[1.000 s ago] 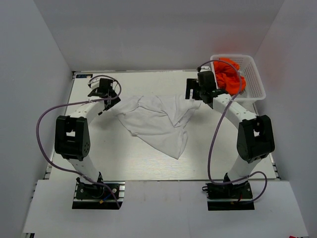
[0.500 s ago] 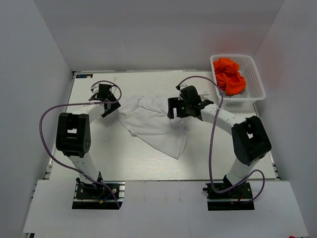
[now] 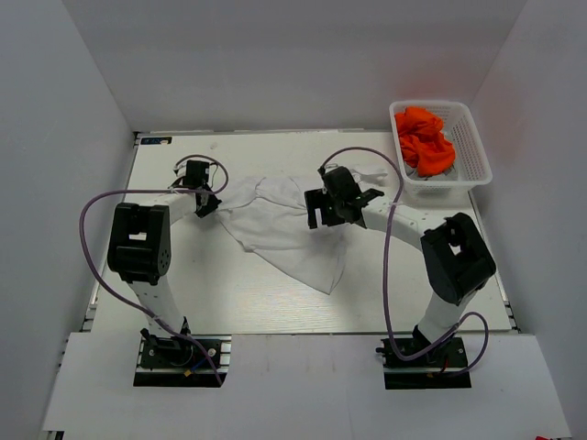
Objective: Fold and stack the t-shirts
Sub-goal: Flatten out the tshirt
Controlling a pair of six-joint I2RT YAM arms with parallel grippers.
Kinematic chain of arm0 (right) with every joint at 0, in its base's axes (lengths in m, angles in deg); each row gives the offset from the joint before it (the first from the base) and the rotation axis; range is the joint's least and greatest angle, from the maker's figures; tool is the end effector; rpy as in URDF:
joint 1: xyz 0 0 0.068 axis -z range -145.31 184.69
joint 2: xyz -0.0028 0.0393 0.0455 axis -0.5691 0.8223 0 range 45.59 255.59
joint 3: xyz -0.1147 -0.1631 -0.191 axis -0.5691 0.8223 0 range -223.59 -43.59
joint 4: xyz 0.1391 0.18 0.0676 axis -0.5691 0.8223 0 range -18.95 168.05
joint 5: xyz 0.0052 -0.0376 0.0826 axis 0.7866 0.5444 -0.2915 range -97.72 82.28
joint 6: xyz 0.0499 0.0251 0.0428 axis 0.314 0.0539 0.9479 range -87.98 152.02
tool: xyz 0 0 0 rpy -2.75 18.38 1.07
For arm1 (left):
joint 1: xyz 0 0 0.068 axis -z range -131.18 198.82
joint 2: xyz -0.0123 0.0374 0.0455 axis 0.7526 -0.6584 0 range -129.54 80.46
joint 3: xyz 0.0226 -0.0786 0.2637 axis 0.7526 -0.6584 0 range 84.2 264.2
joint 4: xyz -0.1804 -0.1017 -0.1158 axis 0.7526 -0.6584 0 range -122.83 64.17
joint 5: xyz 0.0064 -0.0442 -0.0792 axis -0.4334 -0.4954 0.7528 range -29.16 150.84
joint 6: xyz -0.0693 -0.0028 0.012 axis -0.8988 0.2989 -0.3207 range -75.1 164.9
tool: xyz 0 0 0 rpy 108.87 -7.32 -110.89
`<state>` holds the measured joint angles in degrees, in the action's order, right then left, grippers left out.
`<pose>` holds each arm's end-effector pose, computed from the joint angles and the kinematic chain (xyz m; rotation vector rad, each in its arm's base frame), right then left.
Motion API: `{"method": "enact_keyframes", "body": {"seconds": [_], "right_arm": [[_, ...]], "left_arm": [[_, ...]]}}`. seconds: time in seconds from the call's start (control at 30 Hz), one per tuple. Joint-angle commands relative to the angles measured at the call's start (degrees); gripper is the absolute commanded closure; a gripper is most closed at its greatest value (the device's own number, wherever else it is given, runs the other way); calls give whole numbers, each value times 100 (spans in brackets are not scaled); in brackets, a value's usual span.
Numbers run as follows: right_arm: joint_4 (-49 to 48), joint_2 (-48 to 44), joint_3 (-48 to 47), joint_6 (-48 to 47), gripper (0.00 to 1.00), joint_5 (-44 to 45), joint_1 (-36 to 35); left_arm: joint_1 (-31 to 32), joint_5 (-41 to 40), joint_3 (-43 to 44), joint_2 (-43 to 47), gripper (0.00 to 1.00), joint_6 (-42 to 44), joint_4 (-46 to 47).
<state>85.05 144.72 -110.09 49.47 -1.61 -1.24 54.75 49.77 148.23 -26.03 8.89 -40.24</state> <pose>0.3028 0.2119 0.2145 -0.3351 2.3784 0.3143 0.3686 -0.0271 0.1570 -0.7284 2.4291 -0.0405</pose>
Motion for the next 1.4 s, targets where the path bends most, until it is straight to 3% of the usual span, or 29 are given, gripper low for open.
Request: {"method": "enact_keyframes", "body": {"seconds": [0.0,0.17,0.4,0.53,0.6,0.73,1.0,1.37], "right_arm": [[-37,185,-91,65,10,65,-143],[-222,361,-179,556,10,477,-152],[-293,581,-258,900,28,646,-134],[-319,695,-328,944,59,743,-117],[-275,818,-434,953,66,743,-134],[-231,819,-478,962,100,926,-117],[-424,-559,-110,619,100,2076,-90],[-810,-2019,-82,-21,100,2824,173]], "left_arm": [[-31,61,-197,286,100,85,281],[-31,0,-654,718,100,138,685],[-31,0,-840,991,100,138,932],[-31,0,-840,1043,100,200,932],[-31,0,-892,1114,100,200,932],[-31,52,-945,1306,100,200,993],[21,175,-998,1991,100,279,1125],[22,52,-946,3239,100,384,1441]]}}
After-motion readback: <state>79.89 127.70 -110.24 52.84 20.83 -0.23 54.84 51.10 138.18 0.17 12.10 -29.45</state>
